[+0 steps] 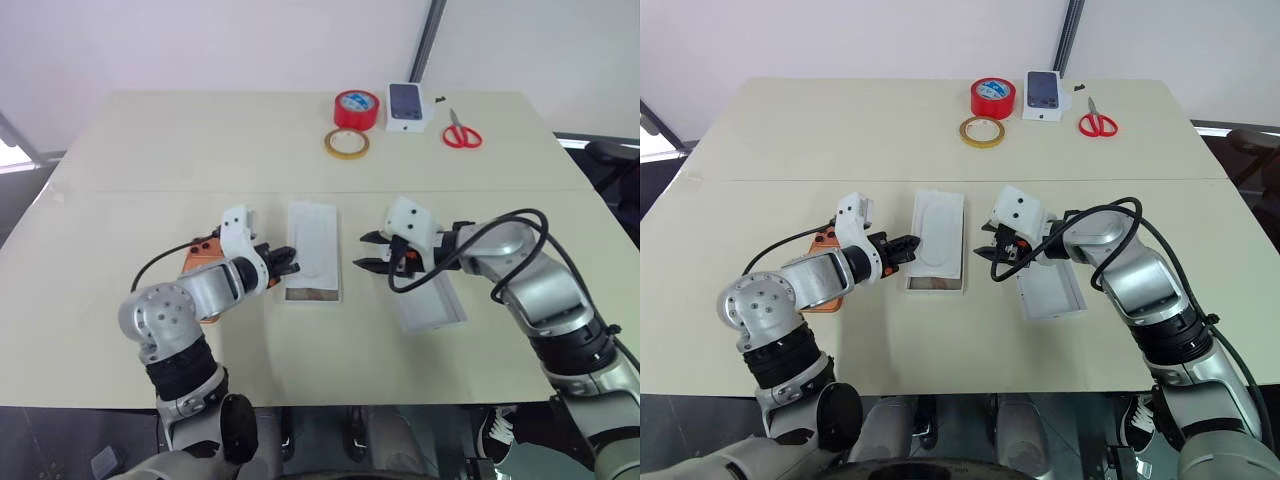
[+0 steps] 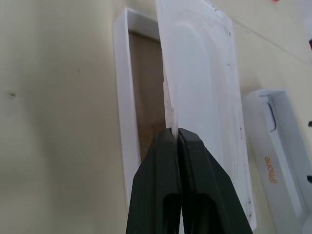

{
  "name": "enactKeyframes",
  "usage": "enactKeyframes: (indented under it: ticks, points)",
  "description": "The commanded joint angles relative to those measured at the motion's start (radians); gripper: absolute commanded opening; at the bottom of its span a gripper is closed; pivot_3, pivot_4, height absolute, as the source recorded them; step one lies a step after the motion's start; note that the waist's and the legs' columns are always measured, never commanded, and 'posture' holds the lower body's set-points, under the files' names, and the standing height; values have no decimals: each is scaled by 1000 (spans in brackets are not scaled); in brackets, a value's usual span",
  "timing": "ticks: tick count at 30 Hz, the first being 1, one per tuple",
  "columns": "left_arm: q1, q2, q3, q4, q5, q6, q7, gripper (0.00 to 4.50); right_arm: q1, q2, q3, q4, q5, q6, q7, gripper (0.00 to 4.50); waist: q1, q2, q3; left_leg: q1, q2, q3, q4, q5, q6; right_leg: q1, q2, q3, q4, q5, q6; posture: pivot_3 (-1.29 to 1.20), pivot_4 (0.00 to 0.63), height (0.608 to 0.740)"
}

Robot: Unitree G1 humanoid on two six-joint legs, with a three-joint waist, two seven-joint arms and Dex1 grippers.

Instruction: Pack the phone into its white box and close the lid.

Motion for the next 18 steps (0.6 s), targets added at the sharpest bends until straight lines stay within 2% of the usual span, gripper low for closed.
enactKeyframes:
  ticks: [1, 2, 4, 9, 10, 12, 16, 18]
  points:
    - [-4, -16, -10, -38, -53, 9, 25, 626, -12, 17, -11, 2, -8, -35, -26, 2338, 0, 0, 0, 0, 0, 0, 0, 0, 0, 0, 0, 0, 0, 0, 0, 0, 150, 740]
    - [0, -19, -12, -40, -65, 9, 30, 948, -13, 21, -8, 4, -9, -38, -31, 2338, 1, 0, 0, 0, 0, 0, 0, 0, 0, 0, 0, 0, 0, 0, 0, 0, 150, 740]
    - [6, -16, -16, -44, -84, 9, 40, 1872, -18, 30, -6, 9, -9, -38, -38, 2338, 2, 0, 0, 0, 0, 0, 0, 0, 0, 0, 0, 0, 0, 0, 0, 0, 150, 740]
    - [-3, -11, 33, -54, -170, 9, 53, 4335, -43, 68, 10, 26, -16, -26, -63, 2338, 1, 0, 0, 0, 0, 0, 0, 0, 0, 0, 0, 0, 0, 0, 0, 0, 150, 740]
    - [-11, -9, 49, -54, -190, 9, 55, 4335, -48, 79, 17, 29, -16, -20, -69, 2338, -1, 0, 0, 0, 0, 0, 0, 0, 0, 0, 0, 0, 0, 0, 0, 0, 150, 740]
    - [-31, -1, 78, -53, -222, 9, 59, 4401, -62, 102, 31, 39, -19, -6, -81, 1785, -1, 0, 0, 0, 0, 0, 0, 0, 0, 0, 1, 0, 0, 0, 0, 0, 150, 740]
    - [-60, 49, 115, -56, -261, 9, 53, 4401, -107, 164, 66, 77, -39, 20, -119, 45, -1, 0, 0, 0, 0, -1, 0, 0, 0, 0, 2, 0, 0, 0, 0, 0, 150, 740]
    - [-64, 96, 117, -61, -270, 9, 37, 4401, -134, 198, 84, 108, -51, 23, -136, 45, -1, 0, 0, 0, 0, -1, 0, 0, 0, 0, 2, 0, 0, 0, 0, 0, 150, 740]
